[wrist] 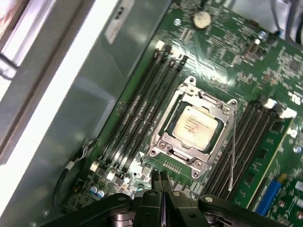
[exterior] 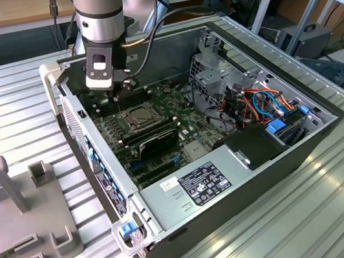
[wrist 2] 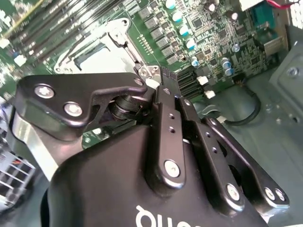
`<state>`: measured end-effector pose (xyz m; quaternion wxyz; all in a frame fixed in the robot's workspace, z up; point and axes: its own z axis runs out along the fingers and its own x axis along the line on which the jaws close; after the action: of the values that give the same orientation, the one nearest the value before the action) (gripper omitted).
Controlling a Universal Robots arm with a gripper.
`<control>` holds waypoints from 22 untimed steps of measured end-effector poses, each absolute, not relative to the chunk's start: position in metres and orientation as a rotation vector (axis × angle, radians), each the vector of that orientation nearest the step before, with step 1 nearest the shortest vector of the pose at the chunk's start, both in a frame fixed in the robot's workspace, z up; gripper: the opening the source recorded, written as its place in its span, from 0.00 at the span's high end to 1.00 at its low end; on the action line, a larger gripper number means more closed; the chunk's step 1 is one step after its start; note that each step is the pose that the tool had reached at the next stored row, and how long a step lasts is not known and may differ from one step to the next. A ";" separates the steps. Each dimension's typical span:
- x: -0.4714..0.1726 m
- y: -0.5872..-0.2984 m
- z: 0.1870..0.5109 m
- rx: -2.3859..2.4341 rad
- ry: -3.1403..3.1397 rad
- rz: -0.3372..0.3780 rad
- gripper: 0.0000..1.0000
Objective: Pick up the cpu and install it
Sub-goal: 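Install the first cpu locking lever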
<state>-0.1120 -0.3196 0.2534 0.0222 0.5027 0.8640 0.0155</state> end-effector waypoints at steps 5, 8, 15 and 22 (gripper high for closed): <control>-0.112 -0.320 0.253 1.434 2.746 0.049 0.89; -0.112 -0.320 0.253 1.347 2.790 0.049 0.89; -0.112 -0.320 0.253 1.070 2.908 0.049 0.89; -0.112 -0.320 0.251 0.780 3.002 0.052 0.89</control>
<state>-0.1120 -0.3196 0.2513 0.0199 0.2515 0.9675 0.0168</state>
